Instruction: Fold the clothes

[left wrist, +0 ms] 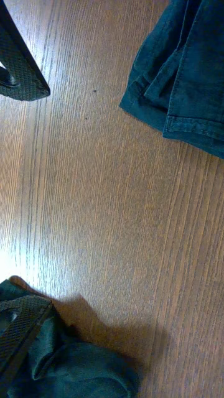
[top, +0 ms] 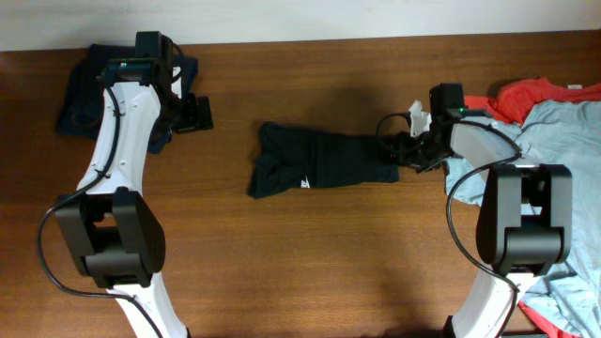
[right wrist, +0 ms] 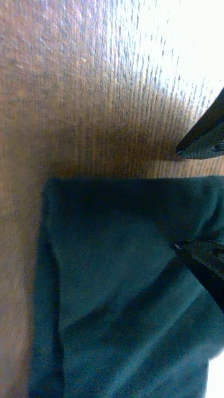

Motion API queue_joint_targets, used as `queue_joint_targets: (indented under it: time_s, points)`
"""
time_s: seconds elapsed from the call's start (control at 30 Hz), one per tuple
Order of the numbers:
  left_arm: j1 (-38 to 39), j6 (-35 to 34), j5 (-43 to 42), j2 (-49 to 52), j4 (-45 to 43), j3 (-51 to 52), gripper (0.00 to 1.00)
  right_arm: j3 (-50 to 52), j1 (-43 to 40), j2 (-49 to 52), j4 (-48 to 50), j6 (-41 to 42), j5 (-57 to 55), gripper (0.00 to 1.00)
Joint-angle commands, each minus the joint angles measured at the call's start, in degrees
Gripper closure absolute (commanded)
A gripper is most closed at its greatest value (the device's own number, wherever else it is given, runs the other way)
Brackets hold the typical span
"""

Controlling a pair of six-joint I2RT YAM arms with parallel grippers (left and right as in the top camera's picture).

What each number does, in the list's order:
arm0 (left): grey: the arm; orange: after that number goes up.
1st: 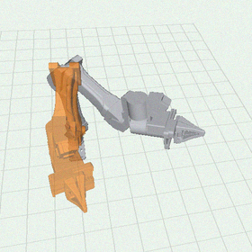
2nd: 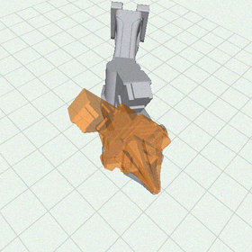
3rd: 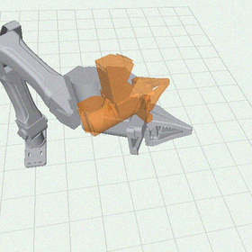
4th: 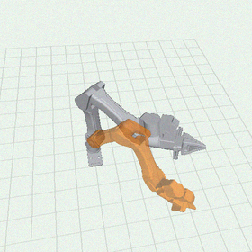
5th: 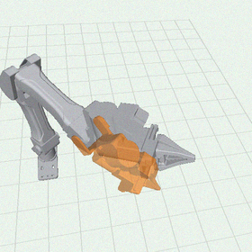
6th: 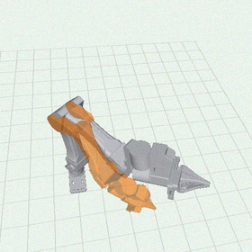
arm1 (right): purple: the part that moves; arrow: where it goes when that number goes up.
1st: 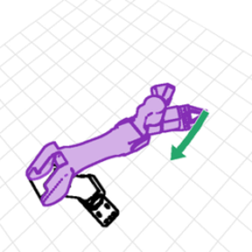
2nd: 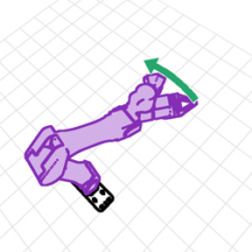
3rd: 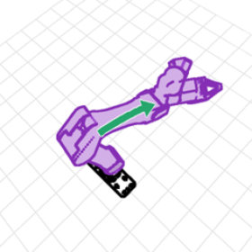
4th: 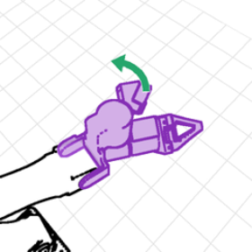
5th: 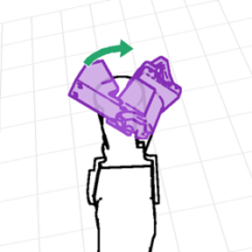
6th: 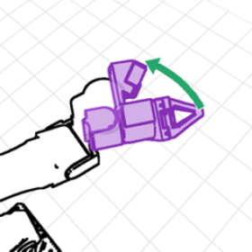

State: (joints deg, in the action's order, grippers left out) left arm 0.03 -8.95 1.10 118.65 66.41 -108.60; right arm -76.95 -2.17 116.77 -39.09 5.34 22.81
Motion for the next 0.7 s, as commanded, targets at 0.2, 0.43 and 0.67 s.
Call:
queue_joint_targets:
  time_s: [0.2,0.43,0.67]
  points:
    - [0.0,0.9,0.4,-1.4,0.0,-0.7,0.01,4.0,-0.1,0.0,5.6,3.1,5.2,0.56]
    - [0.0,0.9,0.4,-1.4,0.0,-0.7,0.01,4.0,-0.1,0.0,8.2,3.1,5.4,0.69]
    - [0.0,0.9,0.4,-1.4,0.0,-0.7,0.01,3.9,-1.6,-0.2,8.2,3.1,4.5,0.96]
